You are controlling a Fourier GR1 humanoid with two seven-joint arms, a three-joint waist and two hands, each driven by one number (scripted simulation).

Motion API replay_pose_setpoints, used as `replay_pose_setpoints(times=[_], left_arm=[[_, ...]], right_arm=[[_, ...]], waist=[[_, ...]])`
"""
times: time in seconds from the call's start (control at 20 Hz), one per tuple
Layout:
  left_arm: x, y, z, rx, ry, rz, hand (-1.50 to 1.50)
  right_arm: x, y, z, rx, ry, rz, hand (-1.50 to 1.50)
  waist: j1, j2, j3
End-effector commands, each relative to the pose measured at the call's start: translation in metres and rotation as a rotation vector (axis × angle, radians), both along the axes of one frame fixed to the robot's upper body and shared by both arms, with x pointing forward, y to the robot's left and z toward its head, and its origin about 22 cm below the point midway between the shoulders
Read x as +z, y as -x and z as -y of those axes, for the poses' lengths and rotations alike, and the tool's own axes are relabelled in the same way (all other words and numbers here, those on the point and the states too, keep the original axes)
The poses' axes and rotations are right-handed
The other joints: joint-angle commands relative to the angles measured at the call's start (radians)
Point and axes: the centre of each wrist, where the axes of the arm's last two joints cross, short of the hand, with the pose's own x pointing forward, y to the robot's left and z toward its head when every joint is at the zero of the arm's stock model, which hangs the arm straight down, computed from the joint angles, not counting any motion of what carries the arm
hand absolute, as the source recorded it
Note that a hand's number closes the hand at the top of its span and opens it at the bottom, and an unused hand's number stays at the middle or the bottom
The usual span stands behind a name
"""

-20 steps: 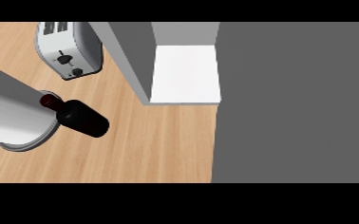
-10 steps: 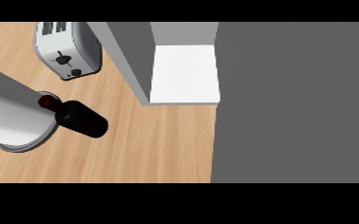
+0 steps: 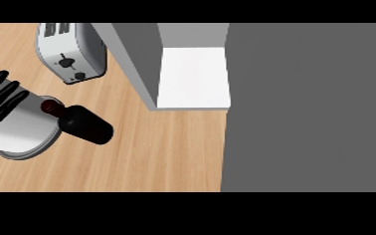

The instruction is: Pick up the wine, place it into the cabinet and close the cabinet

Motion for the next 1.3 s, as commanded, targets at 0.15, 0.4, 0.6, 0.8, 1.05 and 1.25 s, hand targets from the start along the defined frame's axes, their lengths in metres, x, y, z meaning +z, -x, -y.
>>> replay_pose_setpoints(times=[0.15,0.4,0.6,0.8,1.05,1.25], left_arm=[[-0.035,-0.027,-0.014,0.012,0.003,-0.043,-1.50],[-0.070,-0.016,-0.020,0.061,-0.002,-0.035,-1.50],[-0.081,-0.027,-0.004,0.067,-0.008,-0.035,-1.50],[-0.084,-0.039,-0.013,0.079,-0.041,-0.023,-1.50],[-0.108,-0.030,-0.020,0.072,-0.036,-0.052,-1.50],[-0.111,-0.049,-0.018,0.059,-0.042,-0.055,-1.50]], right_arm=[[0.020,0.029,0.002,0.049,-0.024,0.049,-1.50],[0.022,0.039,0.009,0.043,-0.018,0.053,-1.50],[0.035,0.028,0.006,0.041,-0.015,0.037,-1.50],[0.034,0.020,0.004,0.039,-0.029,0.075,-1.50],[0.025,0.023,0.005,0.040,-0.038,0.053,-1.50],[0.017,0.021,0.001,0.039,-0.042,0.063,-1.50]], waist=[[-0.007,0.002,0.000],[-0.009,0.001,0.000],[-0.001,0.001,0.000],[-0.002,0.002,0.000],[-0.009,0.002,-0.001],[-0.012,0.004,-0.001]])
